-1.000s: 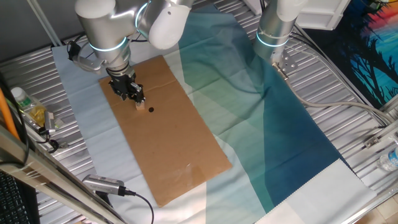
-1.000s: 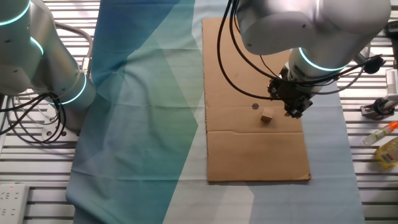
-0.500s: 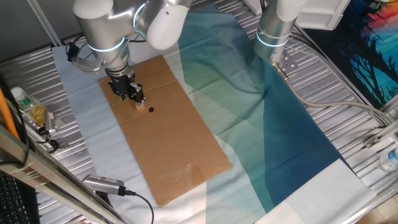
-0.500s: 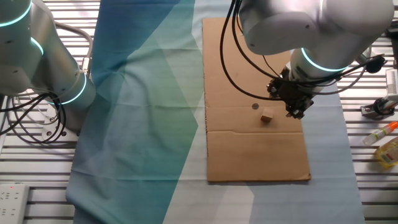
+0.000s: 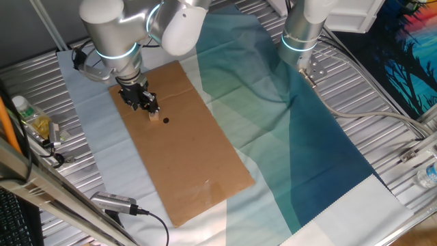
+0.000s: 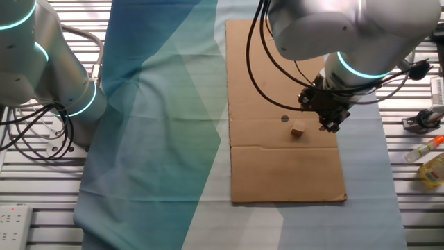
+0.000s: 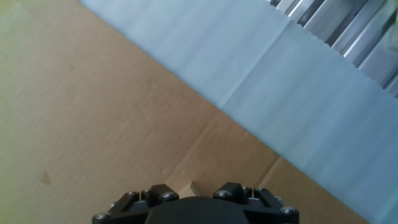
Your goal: Hold a small block with the gripper and sweep it from left to right on the table
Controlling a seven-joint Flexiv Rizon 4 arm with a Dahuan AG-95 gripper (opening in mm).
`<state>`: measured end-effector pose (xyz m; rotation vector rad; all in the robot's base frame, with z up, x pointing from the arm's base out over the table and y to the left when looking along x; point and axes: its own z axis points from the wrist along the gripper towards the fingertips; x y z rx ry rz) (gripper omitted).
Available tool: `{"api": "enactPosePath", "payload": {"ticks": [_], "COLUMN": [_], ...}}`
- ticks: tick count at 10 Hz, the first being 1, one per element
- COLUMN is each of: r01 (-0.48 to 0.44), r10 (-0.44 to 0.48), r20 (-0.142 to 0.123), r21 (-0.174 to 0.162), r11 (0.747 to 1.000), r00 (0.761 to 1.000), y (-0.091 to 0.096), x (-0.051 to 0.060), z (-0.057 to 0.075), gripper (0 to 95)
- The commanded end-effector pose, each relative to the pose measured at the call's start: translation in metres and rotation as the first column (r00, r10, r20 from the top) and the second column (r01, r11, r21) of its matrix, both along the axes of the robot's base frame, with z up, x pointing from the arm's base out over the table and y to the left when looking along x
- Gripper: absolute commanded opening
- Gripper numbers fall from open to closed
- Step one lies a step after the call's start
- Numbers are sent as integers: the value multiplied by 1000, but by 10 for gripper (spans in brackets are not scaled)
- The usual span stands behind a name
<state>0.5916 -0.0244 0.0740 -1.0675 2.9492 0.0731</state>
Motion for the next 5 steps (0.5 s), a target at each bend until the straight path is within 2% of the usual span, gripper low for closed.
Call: {"api": "enactPosePath", "payload": {"ticks": [1, 3, 4, 5], "r01": [15, 59, -10, -141], "r10": [-15, -60, 10, 141], "r20": [0, -6, -2, 12], "r21": [5, -17, -16, -28], "r11": [1000, 998, 1000, 990], "r00": [1000, 998, 1000, 990], "y": [-1, -2, -3, -3], "x": [0, 0, 0, 0], "z": [0, -1, -2, -2], "gripper": [570, 570, 570, 570]}}
